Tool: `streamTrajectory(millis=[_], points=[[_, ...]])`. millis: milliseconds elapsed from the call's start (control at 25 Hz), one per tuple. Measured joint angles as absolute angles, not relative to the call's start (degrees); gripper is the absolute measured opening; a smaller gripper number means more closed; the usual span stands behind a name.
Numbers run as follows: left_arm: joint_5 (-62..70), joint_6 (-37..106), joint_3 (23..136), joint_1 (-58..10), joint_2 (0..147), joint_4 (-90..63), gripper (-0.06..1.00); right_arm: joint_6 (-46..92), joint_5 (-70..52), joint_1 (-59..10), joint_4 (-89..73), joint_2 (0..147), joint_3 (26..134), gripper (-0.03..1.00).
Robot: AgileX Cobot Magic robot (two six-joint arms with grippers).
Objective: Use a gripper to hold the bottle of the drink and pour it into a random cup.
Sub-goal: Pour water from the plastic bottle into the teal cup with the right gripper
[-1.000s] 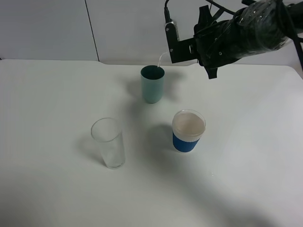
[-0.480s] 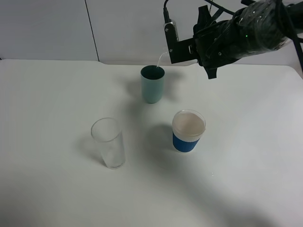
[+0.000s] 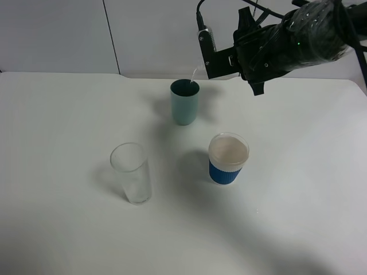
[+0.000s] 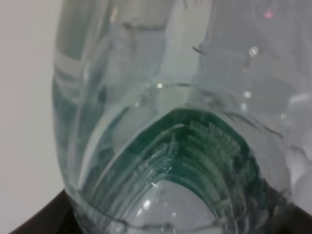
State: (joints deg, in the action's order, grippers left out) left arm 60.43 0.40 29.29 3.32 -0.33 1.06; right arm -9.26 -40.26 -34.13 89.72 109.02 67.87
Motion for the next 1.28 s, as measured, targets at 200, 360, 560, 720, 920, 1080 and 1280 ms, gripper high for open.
streamTrajectory(millis=[200, 360, 560, 720, 920, 1080, 1280], points=[[60.4, 0.4, 29.3, 3.3, -0.3, 1.2, 0.98, -9.1, -40.3, -34.1, 89.7, 109.0, 67.9, 0.53], [60.4, 0.4, 29.3, 3.3, -0.3, 1.2, 0.98, -9.1, -40.3, -34.1, 89.7, 109.0, 67.9, 0.53], [60.4, 0.4, 29.3, 3.3, -0.3, 1.2, 0.98, -8.9, -40.3, -34.1, 89.9, 109.0, 67.9, 0.53], [60.4, 0.4, 29.3, 3.3, -0.3, 1.2, 0.98, -8.9, -40.3, -34.1, 89.9, 109.0, 67.9, 0.53], [60.4, 0.5, 29.3, 3.3, -0.3, 1.2, 0.98, -8.9, -40.3, -34.1, 89.8, 109.0, 68.4, 0.53], [60.4, 0.5, 29.3, 3.3, -0.3, 1.1, 0.98, -8.9, -40.3, -34.1, 89.7, 109.0, 69.7, 0.53], [60.4, 0.4, 29.3, 3.3, -0.3, 1.1, 0.98, -8.8, -40.3, -34.1, 89.7, 109.0, 70.0, 0.53]])
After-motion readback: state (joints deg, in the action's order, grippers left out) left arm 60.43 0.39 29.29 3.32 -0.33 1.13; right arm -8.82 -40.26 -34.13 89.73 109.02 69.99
